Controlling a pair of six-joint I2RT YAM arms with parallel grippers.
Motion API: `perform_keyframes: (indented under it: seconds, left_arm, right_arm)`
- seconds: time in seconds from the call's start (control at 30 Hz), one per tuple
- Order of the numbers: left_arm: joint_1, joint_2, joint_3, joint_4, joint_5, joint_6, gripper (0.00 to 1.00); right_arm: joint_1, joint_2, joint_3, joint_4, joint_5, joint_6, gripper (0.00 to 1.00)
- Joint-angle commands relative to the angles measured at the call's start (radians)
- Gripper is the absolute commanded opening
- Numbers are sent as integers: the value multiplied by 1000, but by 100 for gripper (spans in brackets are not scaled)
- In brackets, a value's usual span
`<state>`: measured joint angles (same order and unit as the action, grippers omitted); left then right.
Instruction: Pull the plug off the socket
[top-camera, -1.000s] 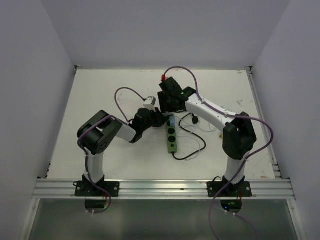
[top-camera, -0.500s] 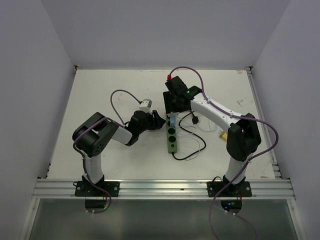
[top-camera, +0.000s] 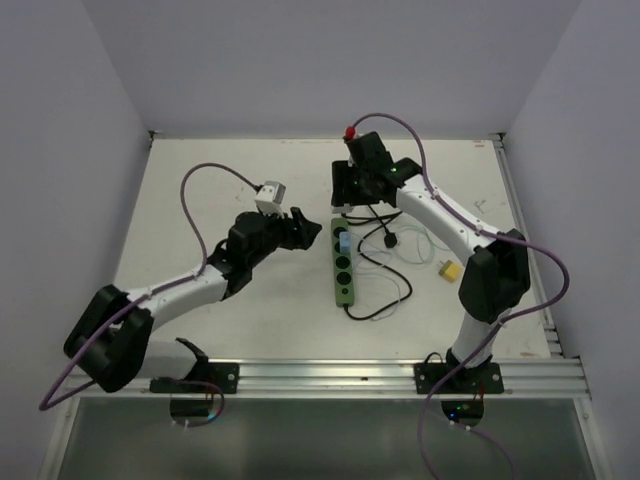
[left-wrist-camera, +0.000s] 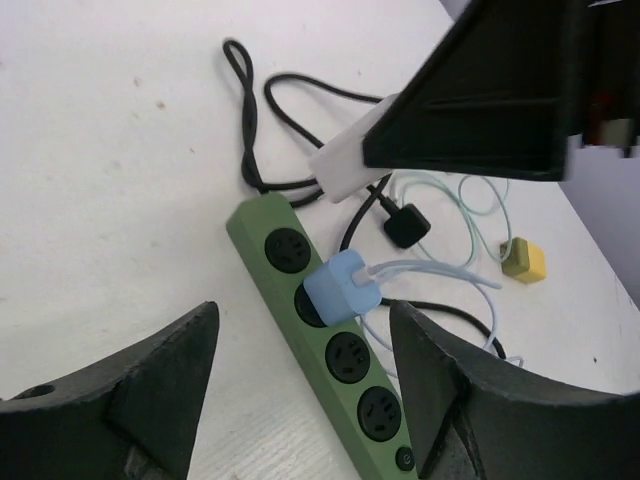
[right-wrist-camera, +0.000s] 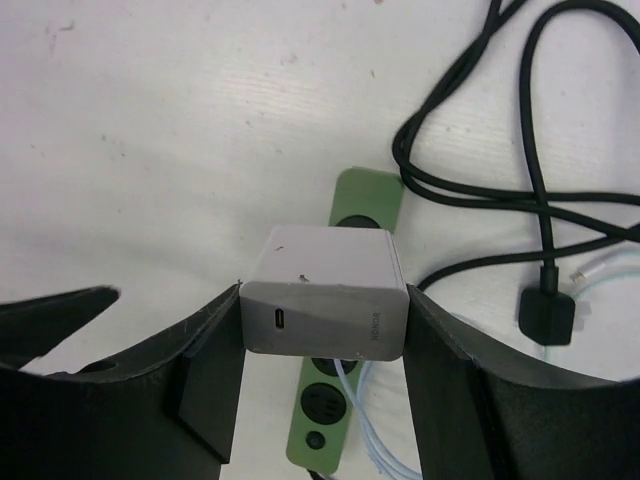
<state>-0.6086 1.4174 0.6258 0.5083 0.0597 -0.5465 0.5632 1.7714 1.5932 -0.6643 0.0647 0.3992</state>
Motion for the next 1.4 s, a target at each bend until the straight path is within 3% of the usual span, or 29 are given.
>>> perform_keyframes:
  seconds: [0.0,0.23,0.37,0.63,0.97,1.17,1.37]
  left_arm:
    - [12,-199,-18,-198,-130,112,74]
    - [21,-581,-58,-548,-441,109,76]
    - [21,-786,-75,-642,-534,83,77]
    - [21,-819,-60,-705,-567,65,78]
    - [20,-791,-75,-674,-528,76,79]
    - [20,-828,-75,-688,-518,72,79]
    - [21,-830,-74,-700,-514,66,79]
  right_arm:
    - [10,45,118,84,-62,13,11]
    - [73,342,381,101,-81,38,14]
    - [139,485,532,186,-8,44,16]
    - [240,747,830,262,84,23,19]
    - [260,718,645,350,139,-56,41]
    - [262,665,482,414,149,-71,45]
    - [277,658,446,379,155,-94,62]
